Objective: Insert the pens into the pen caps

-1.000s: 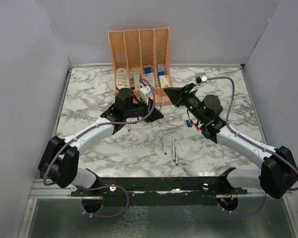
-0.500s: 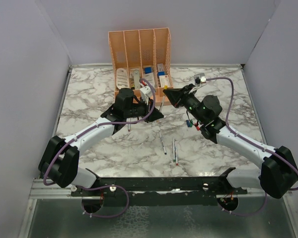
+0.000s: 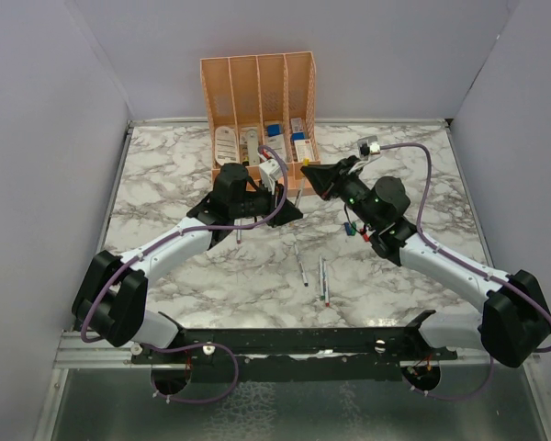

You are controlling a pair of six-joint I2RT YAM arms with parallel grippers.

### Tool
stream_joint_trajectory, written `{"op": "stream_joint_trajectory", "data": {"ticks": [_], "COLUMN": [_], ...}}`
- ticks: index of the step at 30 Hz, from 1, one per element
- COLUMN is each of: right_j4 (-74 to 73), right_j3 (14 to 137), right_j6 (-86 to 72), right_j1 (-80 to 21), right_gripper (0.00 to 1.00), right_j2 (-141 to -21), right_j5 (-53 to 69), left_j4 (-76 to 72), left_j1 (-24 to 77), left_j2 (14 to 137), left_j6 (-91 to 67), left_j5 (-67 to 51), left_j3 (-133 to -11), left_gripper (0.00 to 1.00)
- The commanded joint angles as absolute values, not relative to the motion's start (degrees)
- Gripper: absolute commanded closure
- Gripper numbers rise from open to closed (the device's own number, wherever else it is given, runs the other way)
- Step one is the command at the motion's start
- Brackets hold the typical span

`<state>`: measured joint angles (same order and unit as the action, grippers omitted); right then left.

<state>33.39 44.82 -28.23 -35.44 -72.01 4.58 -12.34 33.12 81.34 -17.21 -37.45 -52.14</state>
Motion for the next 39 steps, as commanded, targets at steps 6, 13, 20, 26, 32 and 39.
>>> {"op": "stream_joint_trajectory", "data": {"ticks": [6,13,20,26,32,39], "right_j4": [32.35,31.92,31.99,30.93,29.20,25.07], "right_j3": [43.77,43.25,43.12,43.62,44.42,46.40], "right_j6": [-26.79,-26.32,-27.01,-28.01,-29.14,-29.79], "right_j1": [-35.86,-35.86,-35.86,-35.86,-35.86,-36.12], "right_gripper": [0.99,0.99,0.99,0.99,0.99,0.99], "right_j2": [-71.60,-70.92,-71.32,-72.30,-74.01,-77.37], "right_j5": [3.06,1.86,2.06,3.74,6.37,9.26], "left_j4": [-14.34,-14.32,-14.32,-15.79,-17.46,-18.33], "left_j1": [33.22,33.21,33.13,32.89,32.28,32.09], "left_j2": [81.02,80.81,80.35,79.69,79.76,80.54], "left_j6": [-16.96,-16.96,-16.78,-17.31,-17.29,-16.73], "left_j5": [-36.50,-36.56,-36.27,-35.05,-33.74,-33.45], "left_j3": [-53.18,-53.13,-52.83,-52.82,-54.47,-57.83], "left_gripper": [1.00,1.00,1.00,1.00,1.00,1.00]}}
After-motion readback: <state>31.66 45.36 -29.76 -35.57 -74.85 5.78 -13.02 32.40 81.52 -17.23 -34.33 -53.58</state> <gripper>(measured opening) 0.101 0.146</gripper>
